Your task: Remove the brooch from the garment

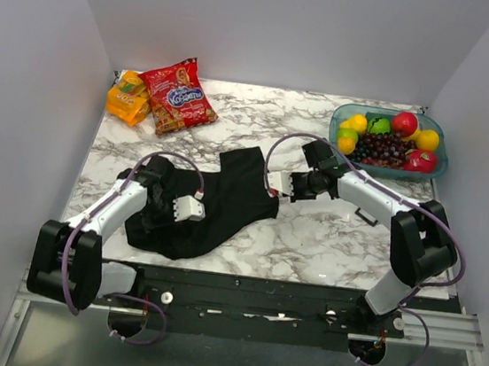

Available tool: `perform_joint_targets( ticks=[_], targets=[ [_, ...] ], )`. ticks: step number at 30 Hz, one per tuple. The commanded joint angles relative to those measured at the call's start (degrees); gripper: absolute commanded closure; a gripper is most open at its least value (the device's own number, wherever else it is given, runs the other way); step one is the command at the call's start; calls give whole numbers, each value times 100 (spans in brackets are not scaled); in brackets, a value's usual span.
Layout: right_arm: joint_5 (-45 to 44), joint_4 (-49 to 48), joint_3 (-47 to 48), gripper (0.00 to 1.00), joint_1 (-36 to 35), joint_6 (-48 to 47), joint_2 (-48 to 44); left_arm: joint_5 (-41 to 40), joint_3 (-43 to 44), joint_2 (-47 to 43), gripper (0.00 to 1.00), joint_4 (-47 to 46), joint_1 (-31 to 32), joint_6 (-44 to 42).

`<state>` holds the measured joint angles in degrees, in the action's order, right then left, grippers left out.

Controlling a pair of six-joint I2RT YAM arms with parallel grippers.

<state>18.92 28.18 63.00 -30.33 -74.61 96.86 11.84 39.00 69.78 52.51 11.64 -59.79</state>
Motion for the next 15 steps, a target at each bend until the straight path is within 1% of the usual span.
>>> perform_joint_targets(
  ticks=[1, 5, 6, 7, 9, 11, 14, 15],
  targets=[
    [86, 214, 89, 99, 237, -89, -194, 617, 827, 509, 100, 13, -21, 379],
    [200, 284, 238, 99, 369, 33, -290, 1197, 1696, 546, 100, 198, 5, 898],
    [226, 284, 317, 99, 387, 86, -325, 1442, 2064, 537, 100, 224, 5, 1012],
    [244, 284, 344, 99, 405, 191, -317, 1549, 2224, 511, 100, 259, 5, 1257],
    [209, 267, 466, 99, 440, 297, -247, 1795, 2514, 476, 100, 199, 14, 1478],
    [217, 267, 633, 99, 553, 612, -27, 1857, 2542, 440, 100, -65, 14, 1820],
    [331, 319, 994, 78, 642, 1061, 114, 1682, 2411, 501, 100, -320, 14, 2102],
    [593, 345, 1021, 61, 642, 1062, 18, 1551, 2323, 519, 100, -364, 14, 2173]
  ],
)
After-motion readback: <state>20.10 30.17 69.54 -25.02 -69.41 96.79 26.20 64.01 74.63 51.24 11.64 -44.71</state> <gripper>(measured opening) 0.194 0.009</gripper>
